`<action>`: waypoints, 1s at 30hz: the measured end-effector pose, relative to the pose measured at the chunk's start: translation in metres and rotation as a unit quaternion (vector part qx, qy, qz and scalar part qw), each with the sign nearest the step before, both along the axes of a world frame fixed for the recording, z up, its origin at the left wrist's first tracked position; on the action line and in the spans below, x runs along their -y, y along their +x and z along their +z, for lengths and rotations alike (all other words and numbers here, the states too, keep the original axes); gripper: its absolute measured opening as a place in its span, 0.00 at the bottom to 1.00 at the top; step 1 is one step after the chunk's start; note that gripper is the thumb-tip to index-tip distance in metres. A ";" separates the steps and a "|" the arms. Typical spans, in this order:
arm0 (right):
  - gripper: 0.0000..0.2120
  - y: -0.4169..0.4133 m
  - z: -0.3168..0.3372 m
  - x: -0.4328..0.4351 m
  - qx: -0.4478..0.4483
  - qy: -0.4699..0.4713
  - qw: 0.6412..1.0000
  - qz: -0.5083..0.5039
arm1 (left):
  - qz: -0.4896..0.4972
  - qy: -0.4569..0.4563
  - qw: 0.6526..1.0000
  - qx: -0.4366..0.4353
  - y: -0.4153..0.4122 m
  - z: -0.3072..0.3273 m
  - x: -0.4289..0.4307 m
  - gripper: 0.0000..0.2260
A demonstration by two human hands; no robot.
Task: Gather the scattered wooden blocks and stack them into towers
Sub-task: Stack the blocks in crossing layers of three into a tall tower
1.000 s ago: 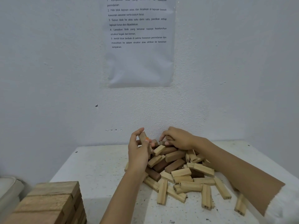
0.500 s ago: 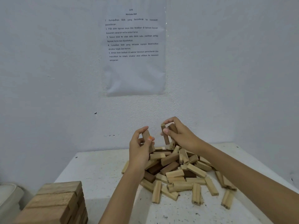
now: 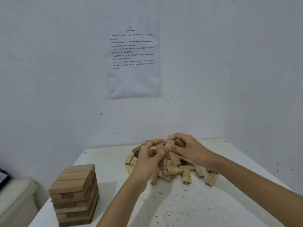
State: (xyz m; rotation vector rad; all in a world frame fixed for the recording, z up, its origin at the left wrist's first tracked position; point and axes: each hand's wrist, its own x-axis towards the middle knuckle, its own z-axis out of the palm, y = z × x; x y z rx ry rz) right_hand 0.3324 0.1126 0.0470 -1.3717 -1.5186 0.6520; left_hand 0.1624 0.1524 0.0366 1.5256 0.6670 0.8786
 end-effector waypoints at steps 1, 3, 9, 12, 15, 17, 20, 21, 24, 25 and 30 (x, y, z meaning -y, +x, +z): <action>0.15 -0.002 -0.003 0.004 -0.001 0.002 1.000 -0.005 | -0.007 0.002 1.000 -0.006 -0.005 -0.001 0.004 0.12; 0.12 -0.007 -0.011 0.015 0.004 0.015 1.000 -0.017 | -0.018 0.008 1.000 -0.023 -0.013 -0.004 0.012 0.12; 0.07 -0.025 -0.035 0.042 -0.024 -0.015 0.999 -0.043 | -0.022 -0.012 0.997 -0.072 -0.035 -0.013 0.026 0.12; 0.09 -0.033 -0.048 0.052 -0.053 -0.029 0.996 -0.061 | -0.024 -0.022 0.996 -0.081 -0.046 -0.017 0.034 0.12; 0.10 -0.042 -0.055 0.062 -0.076 -0.051 0.993 -0.071 | -0.032 -0.026 0.994 -0.103 -0.054 -0.022 0.042 0.12; 0.09 -0.049 -0.055 0.069 -0.074 -0.063 0.993 -0.062 | -0.036 -0.028 0.992 -0.115 -0.058 -0.024 0.047 0.12; 0.10 -0.057 -0.058 0.075 -0.076 -0.088 0.991 -0.067 | -0.039 -0.033 0.990 -0.129 -0.062 -0.028 0.051 0.13; 0.10 -0.060 -0.059 0.076 -0.082 -0.092 0.989 -0.076 | -0.043 -0.032 0.989 -0.136 -0.063 -0.030 0.052 0.13; 0.09 -0.068 -0.058 0.080 -0.098 -0.108 0.984 -0.099 | -0.049 -0.021 0.985 -0.165 -0.066 -0.036 0.057 0.13; 0.09 -0.071 -0.058 0.081 -0.101 -0.112 0.983 -0.102 | -0.044 -0.017 0.983 -0.176 -0.067 -0.038 0.058 0.12; 0.07 -0.077 -0.062 0.088 -0.094 -0.129 0.982 -0.099 | -0.018 -0.004 0.982 -0.190 -0.069 -0.046 0.062 0.12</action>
